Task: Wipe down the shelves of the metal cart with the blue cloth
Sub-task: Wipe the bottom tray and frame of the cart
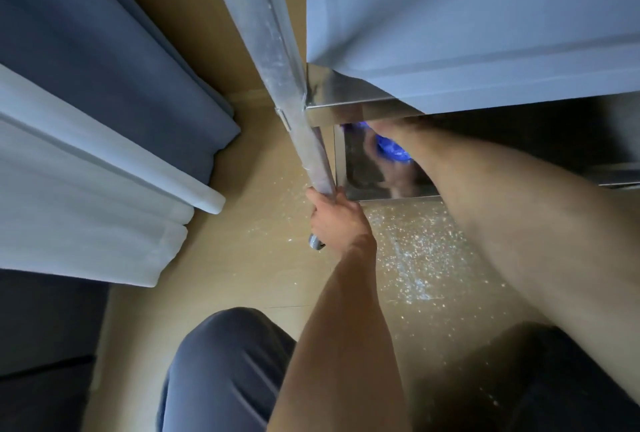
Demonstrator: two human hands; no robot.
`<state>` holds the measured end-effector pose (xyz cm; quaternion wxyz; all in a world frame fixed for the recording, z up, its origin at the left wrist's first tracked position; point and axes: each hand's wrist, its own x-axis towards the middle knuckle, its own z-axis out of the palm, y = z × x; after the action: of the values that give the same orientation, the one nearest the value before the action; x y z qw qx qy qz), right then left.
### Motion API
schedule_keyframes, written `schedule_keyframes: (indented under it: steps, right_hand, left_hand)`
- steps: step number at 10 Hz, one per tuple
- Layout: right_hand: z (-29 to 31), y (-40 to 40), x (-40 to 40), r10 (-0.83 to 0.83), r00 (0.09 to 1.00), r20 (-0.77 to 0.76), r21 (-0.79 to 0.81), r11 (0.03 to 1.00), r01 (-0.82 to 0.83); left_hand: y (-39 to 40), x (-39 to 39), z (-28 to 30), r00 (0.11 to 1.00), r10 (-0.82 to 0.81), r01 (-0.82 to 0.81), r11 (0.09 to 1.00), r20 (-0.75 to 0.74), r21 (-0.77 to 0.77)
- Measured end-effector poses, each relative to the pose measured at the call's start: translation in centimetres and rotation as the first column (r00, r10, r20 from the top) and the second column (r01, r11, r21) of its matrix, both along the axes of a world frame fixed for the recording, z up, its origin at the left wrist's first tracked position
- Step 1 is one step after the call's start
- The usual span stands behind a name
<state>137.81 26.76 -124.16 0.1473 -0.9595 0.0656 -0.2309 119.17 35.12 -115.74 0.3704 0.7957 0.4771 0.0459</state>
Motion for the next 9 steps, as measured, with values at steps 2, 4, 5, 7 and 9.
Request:
schedule_keyframes:
  steps: [2,4,5,7,9]
  right_hand:
    - [10.7,0.9,-11.0,0.521,0.794,-0.313,0.333,0.843,-0.422]
    - [8.0,-1.9,-18.2,0.373,0.91,-0.181,0.204,0.919,-0.336]
    - [7.1,-3.8,-19.3,0.144,0.96,-0.241,0.154,0.982,-0.109]
    - [7.5,-6.5,-13.9,-0.279,0.892,-0.356,0.223,0.902,0.371]
    - [7.0,1.4,-15.5,-0.004,0.949,-0.315,0.129,0.99,0.047]
  left_hand:
    - [0.2,-0.3,2.7,0.998,-0.054,0.051,0.987,-0.015,-0.15]
    - [-0.7,-1.7,3.4,0.985,-0.174,0.172,0.973,-0.003,-0.156]
    - [-0.5,-2.2,3.4,0.978,-0.205,0.198,0.971,-0.035,-0.136]
    - [-0.1,-1.7,3.2,0.954,-0.27,0.26,0.961,-0.129,-0.093]
    - [0.5,-2.0,2.0,0.928,-0.356,0.357,0.934,-0.11,-0.007]
